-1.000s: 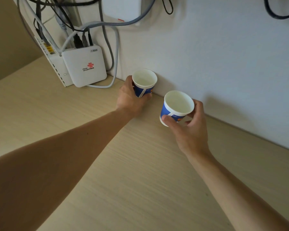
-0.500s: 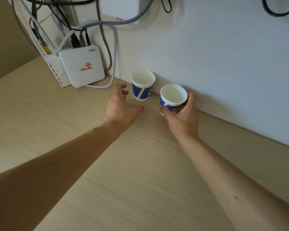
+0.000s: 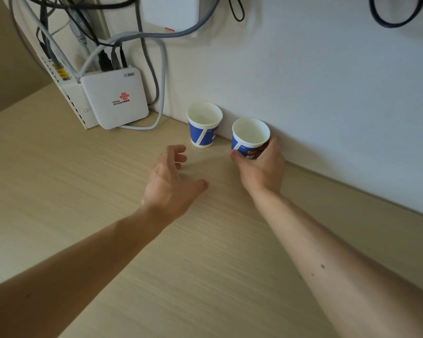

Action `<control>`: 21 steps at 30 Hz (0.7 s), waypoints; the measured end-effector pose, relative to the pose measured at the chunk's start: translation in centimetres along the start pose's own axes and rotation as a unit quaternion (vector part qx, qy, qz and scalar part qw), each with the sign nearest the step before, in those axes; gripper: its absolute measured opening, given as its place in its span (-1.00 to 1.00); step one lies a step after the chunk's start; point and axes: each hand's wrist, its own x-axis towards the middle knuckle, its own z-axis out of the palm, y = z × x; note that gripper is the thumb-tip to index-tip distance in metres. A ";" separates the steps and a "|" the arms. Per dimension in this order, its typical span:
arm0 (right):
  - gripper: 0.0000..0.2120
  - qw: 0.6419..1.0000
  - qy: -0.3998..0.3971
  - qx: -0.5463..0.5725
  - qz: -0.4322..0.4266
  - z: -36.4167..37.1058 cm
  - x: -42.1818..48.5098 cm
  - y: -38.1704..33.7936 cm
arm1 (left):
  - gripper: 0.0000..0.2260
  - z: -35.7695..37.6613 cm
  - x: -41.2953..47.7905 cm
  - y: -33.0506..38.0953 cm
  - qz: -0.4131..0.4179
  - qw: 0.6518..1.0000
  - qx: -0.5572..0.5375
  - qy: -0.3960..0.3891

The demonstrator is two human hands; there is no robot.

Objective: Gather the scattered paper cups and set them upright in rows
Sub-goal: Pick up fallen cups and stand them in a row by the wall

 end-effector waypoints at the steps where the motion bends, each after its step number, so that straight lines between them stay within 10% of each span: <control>1: -0.41 1.000 -0.002 -0.003 0.001 0.0 0.1 0.0 | -0.28 0.1 -0.1 0.1 0.002 1.000 0.001 -0.001; 21: -0.33 0.998 0.008 0.013 0.066 -18.9 -8.7 1.9 | -0.56 4.7 -14.7 12.9 -0.030 0.996 -0.077 -0.014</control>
